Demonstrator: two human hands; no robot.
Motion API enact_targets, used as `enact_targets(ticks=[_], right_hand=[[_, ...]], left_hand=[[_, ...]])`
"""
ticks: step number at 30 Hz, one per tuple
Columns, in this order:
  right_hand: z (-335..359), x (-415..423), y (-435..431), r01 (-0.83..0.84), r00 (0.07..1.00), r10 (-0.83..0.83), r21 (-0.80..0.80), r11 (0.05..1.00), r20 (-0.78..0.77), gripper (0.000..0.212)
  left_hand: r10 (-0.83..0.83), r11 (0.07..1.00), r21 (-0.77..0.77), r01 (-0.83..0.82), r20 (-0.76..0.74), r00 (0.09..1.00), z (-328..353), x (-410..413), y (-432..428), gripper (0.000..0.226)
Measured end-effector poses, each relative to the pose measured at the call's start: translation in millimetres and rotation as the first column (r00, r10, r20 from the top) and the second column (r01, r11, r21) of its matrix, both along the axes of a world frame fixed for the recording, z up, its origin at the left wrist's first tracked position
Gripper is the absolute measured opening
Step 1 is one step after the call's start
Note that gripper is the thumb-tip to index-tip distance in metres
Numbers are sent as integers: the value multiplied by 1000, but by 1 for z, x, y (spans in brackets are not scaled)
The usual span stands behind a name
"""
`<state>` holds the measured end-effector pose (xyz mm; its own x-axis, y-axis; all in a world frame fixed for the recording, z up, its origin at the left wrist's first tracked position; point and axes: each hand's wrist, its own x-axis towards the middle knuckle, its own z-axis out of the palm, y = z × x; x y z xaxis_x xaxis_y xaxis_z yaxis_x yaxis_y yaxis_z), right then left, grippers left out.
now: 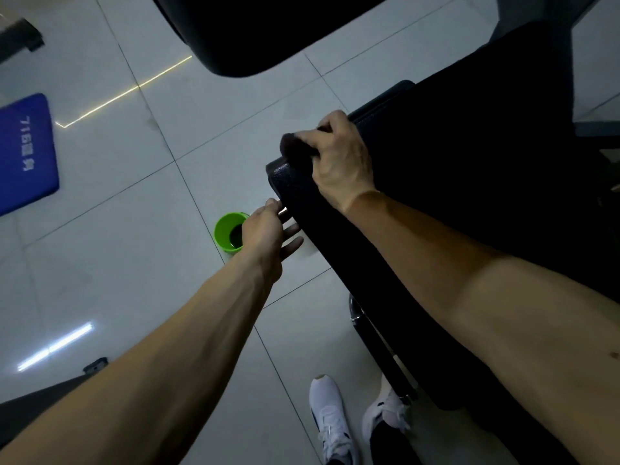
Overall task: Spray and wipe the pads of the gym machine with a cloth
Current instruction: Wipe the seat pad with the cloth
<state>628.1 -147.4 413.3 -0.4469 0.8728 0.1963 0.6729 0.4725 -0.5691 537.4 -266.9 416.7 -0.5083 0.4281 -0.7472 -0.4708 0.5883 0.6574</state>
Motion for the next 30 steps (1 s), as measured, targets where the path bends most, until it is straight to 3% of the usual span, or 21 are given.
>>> enact_targets(ticks=[5,8,10,13,15,16,17,20,23,26,28,30], right_hand=[[-33,93,-69,-341,935,334,44,939,117,40],[-40,132,-85,-443,887,433,32,896,158,37],[-36,119,-64,-371,923,366,24,928,122,41],[-23,75,-12,4,998,-3,13,1000,-64,45],[-20,53,15,244,963,-248,-54,968,-101,47],[-17,45,16,285,952,-291,-71,956,-97,48],[-16,41,8,251,962,-255,-55,966,-92,48],[-25,61,-53,-95,995,97,68,993,-35,42],[-44,113,-110,-335,940,332,18,942,74,31],[-57,138,-113,-501,855,490,26,865,169,41],[-52,130,-85,-454,883,439,64,889,167,39],[-40,114,-57,-186,981,184,36,982,63,47]], left_hand=[[-28,1000,-6,28,-31,999,-2,1,5,31],[-43,999,-3,42,-93,995,-8,5,6,29],[-25,1000,16,27,-100,995,-12,5,8,29],[-28,999,24,30,-91,995,-17,4,9,28],[-33,999,27,35,-90,995,-20,4,9,26],[-34,999,30,37,-89,995,-20,4,9,26],[-37,999,33,40,-89,995,-20,3,9,26],[-33,998,43,37,-94,995,-21,4,7,27],[-22,999,42,26,-82,996,-21,6,3,32],[-34,999,14,35,-72,997,-23,9,-1,38],[-29,1000,6,29,-61,998,-24,12,-2,40],[-1,1000,8,1,-39,999,-24,17,-4,42]])
